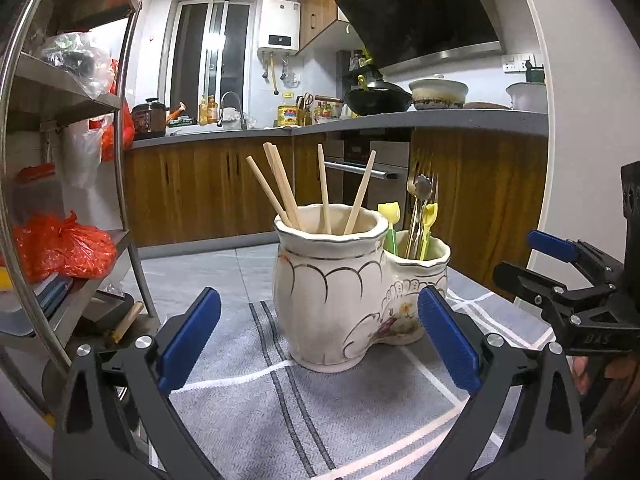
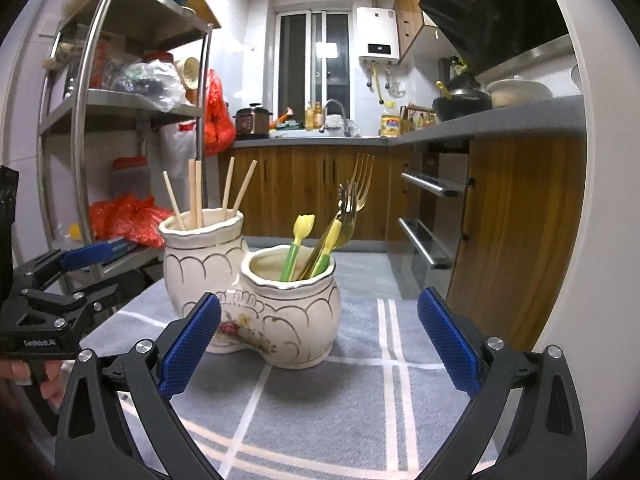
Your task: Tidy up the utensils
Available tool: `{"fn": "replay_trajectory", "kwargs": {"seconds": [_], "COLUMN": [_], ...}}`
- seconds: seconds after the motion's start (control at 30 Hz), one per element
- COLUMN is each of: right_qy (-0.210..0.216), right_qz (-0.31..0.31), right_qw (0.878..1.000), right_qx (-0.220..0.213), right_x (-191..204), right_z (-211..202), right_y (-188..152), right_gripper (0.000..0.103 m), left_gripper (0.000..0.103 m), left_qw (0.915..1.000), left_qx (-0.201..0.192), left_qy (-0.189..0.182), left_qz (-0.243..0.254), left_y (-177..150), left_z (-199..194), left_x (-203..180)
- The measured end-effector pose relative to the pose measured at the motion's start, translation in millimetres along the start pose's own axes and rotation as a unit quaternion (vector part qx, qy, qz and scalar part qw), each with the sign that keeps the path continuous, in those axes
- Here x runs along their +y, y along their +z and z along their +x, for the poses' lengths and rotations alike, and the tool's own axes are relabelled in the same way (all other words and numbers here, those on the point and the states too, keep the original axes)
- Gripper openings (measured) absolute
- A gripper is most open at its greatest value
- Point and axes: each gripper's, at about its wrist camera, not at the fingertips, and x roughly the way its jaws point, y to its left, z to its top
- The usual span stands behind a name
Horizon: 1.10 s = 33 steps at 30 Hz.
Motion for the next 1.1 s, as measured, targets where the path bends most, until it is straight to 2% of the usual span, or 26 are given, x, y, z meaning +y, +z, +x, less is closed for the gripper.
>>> {"fn": "replay_trajectory", "kwargs": {"seconds": [0.53,1.1], "right_qy": [-0.003,-0.008], "right_qz": [0.000,0.002], "right_qw": [1.000,1.000], "right_qx": [0.001,0.003], "right_x": [1.5,0.7], "right_z": [-0.5,-0.2], "right_y": [-0.4,-1.0], "right_gripper": [0.098,0.098], "left_gripper": [0.097,0.097], "left_qw": [0.9996,0.9996], "left_qx": [-0.002,0.000], "left_qy": [0.027,0.029], "left_qz": [0.000,0.000], "left_y": [-3.5,-3.7], "left_z": [-1.2,-0.5], "left_x": [2.2,0.9]}}
